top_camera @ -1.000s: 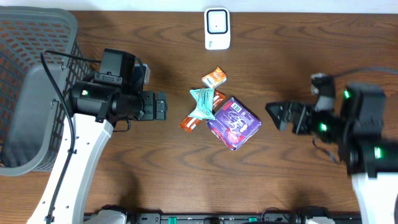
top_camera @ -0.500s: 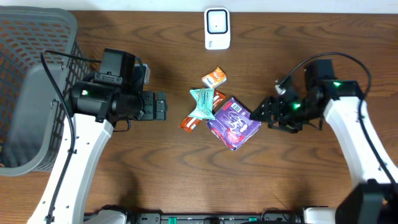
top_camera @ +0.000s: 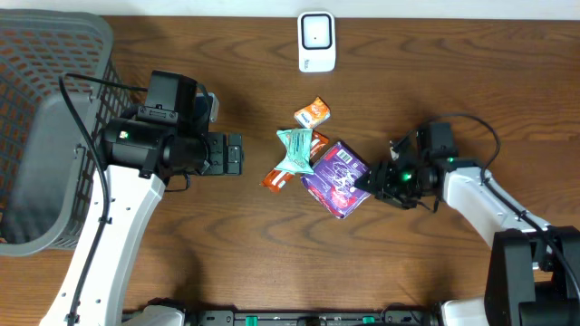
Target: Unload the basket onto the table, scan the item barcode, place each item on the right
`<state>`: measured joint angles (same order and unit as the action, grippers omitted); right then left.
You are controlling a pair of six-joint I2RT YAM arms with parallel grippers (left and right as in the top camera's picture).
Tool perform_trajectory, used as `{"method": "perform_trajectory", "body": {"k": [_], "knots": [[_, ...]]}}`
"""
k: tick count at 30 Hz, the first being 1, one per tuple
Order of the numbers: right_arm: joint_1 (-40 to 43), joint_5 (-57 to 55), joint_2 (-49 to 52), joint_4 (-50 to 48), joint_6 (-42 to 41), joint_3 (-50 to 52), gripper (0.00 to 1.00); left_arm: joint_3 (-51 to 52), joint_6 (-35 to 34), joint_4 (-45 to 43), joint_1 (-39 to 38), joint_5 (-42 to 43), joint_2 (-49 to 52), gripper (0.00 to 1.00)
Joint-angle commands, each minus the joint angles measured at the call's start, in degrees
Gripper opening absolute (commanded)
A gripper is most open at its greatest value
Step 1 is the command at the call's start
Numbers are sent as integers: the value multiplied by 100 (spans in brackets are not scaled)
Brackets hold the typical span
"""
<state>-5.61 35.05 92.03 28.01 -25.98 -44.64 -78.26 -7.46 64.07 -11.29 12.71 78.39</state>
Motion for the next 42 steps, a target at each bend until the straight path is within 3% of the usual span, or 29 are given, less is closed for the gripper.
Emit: {"method": "perform_trajectory", "body": {"k": [1, 5, 9, 13, 15, 20, 23, 29, 34, 38, 42], "knots": [[-155, 367, -13, -511, -426, 367, 65, 9, -7, -4, 24, -55, 20, 98], [-212, 304, -13, -831, -501, 470, 66, 9, -7, -4, 24, -55, 20, 98], [-282, 66, -13, -861, -702, 470, 56, 9, -7, -4, 24, -55, 20, 98], [-420, -116, -13, -879, -699, 470, 31, 9, -7, -4, 24, -55, 20, 98], [-431, -105, -13, -881, -702, 468, 1, 9, -7, -4, 24, -55, 20, 98], [-428, -116, -120, -761, -649, 317, 1, 9, -7, -4, 24, -57, 20, 98], [-428, -868, -407, 74, -608, -275, 1, 9, -7, -2, 24, -55, 20, 98], [-551, -4542, -621, 2682, -734, -2347, 1, 9, -7, -4, 24, -57, 20, 98], [-719, -7093, -597, 3635, -1309, -2887, 1, 9, -7, -2, 24, -55, 20, 98], [-719, -7375, -219, 3786, -1392, -2791, 1, 9, -7, -4, 24, -55, 20, 98], [-809, -6909, 435, 3753, -1408, -2789, 1, 9, -7, -4, 24, -55, 20, 98]]}}
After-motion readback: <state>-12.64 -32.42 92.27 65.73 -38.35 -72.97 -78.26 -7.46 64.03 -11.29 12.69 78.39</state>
